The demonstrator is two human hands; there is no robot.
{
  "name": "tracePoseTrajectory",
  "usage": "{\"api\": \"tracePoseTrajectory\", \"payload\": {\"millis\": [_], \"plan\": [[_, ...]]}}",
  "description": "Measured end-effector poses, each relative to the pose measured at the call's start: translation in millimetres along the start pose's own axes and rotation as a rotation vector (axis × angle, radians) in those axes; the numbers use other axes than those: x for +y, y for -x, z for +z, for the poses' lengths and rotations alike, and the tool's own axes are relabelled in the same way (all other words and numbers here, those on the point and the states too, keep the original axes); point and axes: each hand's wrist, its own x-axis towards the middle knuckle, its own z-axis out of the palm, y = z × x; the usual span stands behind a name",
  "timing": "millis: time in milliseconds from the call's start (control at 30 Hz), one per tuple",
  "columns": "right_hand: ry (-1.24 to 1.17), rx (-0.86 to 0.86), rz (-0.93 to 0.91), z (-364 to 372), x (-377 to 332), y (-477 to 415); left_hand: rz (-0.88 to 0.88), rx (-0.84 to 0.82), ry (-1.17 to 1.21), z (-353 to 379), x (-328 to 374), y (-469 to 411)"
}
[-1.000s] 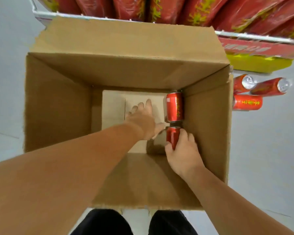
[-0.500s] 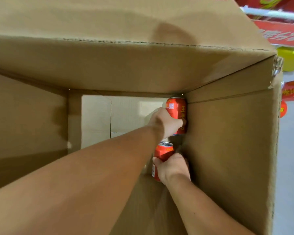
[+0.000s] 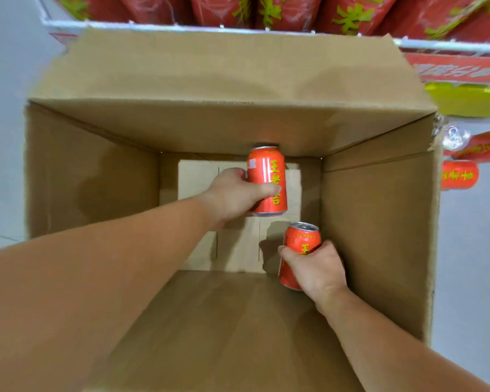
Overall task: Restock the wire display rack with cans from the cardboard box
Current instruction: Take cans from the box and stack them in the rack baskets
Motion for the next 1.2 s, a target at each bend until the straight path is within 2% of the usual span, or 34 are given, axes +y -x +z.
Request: {"api": "tracePoseTrajectory", "payload": {"millis": [300, 533, 700, 900, 1067, 1200], "plan": [[0.007, 0.033, -0.19, -65.0, -59.8, 128.6, 0.046, 0.007, 0.018, -77.1, 34.2, 174.3], [-0.109, -0.012, -0.34, -149.3, -125.7, 271.5, 0.152, 0.016, 0.09, -105.1, 108.7, 336.6], [-0.234, -0.031, -0.463, -225.6, -171.9, 392.4, 0.282, -0.005, 0.147, -121.0, 180.4, 465.3], [-0.275, -0.062, -0.589, -305.9, -210.3, 535.6, 0.441, 0.027, 0.147, -131.3, 249.1, 609.9], [-0.296, -0.058, -0.713, -356.6, -236.4, 631.8, 0.593, 0.06, 0.078, -134.1, 298.9, 700.0], [-0.32, 0.031, -0.776, -388.0, -252.1, 696.3, 0.709, 0.066, 0.005, -142.1, 337.3, 753.1]]}}
